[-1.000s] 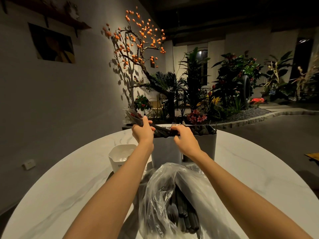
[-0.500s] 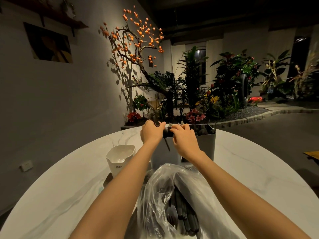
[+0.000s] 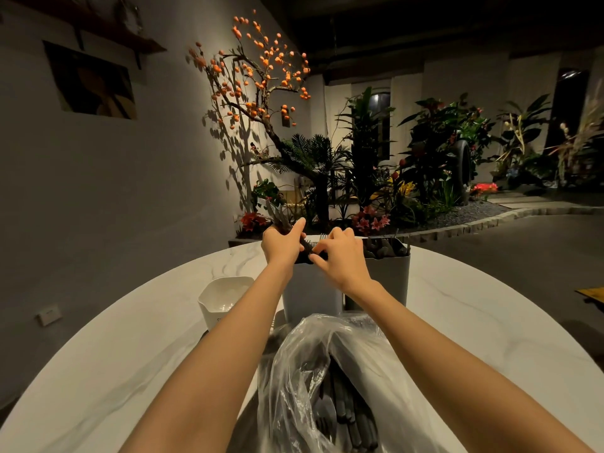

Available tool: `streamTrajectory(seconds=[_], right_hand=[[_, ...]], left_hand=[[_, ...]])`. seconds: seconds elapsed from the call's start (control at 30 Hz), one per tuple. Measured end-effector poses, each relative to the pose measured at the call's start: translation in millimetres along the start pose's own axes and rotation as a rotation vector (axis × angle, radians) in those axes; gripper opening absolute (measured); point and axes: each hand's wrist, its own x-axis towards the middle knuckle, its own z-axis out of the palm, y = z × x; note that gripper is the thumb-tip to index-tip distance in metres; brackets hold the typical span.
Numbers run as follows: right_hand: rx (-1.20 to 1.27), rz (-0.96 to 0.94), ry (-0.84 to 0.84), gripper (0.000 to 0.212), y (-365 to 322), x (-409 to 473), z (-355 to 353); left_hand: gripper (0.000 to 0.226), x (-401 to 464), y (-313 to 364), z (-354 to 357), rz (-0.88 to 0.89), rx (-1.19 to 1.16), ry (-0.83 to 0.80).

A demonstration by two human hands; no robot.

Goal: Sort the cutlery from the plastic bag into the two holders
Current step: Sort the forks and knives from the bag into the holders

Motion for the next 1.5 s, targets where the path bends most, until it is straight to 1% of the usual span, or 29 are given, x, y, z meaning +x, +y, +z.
streamTrajectory(seconds=[0.07,0.2,0.37,0.5,0.6,0.67,0.73,0.8,0.83,0.87,0.93,1.0,1.07,1.17,1.27,1.3,1.37,1.43,1.5], right_hand=[[0.046,0.001,-0.003,0.023,-2.8,4.7,-2.4],[0.128,0.019,0.021,0.025,-6.3,14.9,-4.5],[0.098,0.05,0.043,0.026,-7.6,21.2,4.2],[0.08,0.062,0.016,0.023,-2.2,17.7,8.0],[0.047,0.072,0.003,0.022,4.0,14.4,10.0],[-0.001,0.079,-0.003,0.026,7.1,12.2,11.2],[-0.027,0.08,0.005,0.032,9.8,11.3,12.4],[0.063,0.118,0.023,0.042,12.1,10.6,12.0],[0.122,0.128,0.034,0.05,13.3,10.7,12.2],[0.169,0.119,0.046,0.059,14.0,10.5,11.9],[0.237,0.052,0.079,0.076,14.1,10.2,10.5],[0.288,-0.032,0.1,0.085,13.1,9.8,8.6],[0.344,-0.078,0.082,0.089,11.1,9.4,7.2],[0.45,-0.09,0.051,0.089,6.7,11.3,4.8],[0.539,-0.062,0.032,0.089,-0.1,17.7,-0.7],[0.571,-0.043,0.018,0.09,-2.3,21.0,-2.1],[0.612,0.019,-0.034,0.094,-5.6,27.6,-2.3],[0.566,0.071,-0.072,0.095,-5.4,31.9,-1.3],[0.464,0.089,-0.107,0.093,-2.8,31.9,-0.9]], left_hand=[[0.027,2.4,2.3,-1.0,-0.001,-0.029,-0.007],[0.028,6.6,6.9,-0.4,-0.007,-0.042,-0.02],[0.031,9.7,7.5,0.2,0.016,0.024,-0.084],[0.024,11.4,-0.8,0.2,0.096,0.163,-0.117],[0.031,10.8,-9.9,2.0,0.138,0.297,-0.144],[0.032,9.4,-15.4,4.2,0.171,0.386,-0.151],[0.036,5.3,-16.7,4.6,0.188,0.532,-0.129],[0.04,0.0,-15.5,1.7,0.177,0.633,-0.12],[0.04,-0.7,-16.0,0.6,0.187,0.624,-0.125],[0.042,-1.0,-16.0,-0.6,0.214,0.565,-0.136],[0.058,1.5,-18.1,-2.5,0.305,0.333,-0.164],[0.071,-0.9,-16.0,-4.8,0.383,0.126,-0.174],[0.07,-6.1,-6.9,-6.1,0.464,0.061,-0.144],[0.05,-8.7,2.9,-5.6,0.576,0.055,-0.066],[0.024,-6.2,5.1,-5.2,0.623,0.062,-0.019],[0.022,-4.3,5.3,-5.0,0.626,0.099,-0.013],[0.026,-0.8,4.3,-4.0,0.583,0.186,-0.044],[0.032,1.0,1.1,-1.5,0.504,0.275,-0.134],[0.039,1.1,-4.0,-0.5,0.442,0.438,-0.231]])
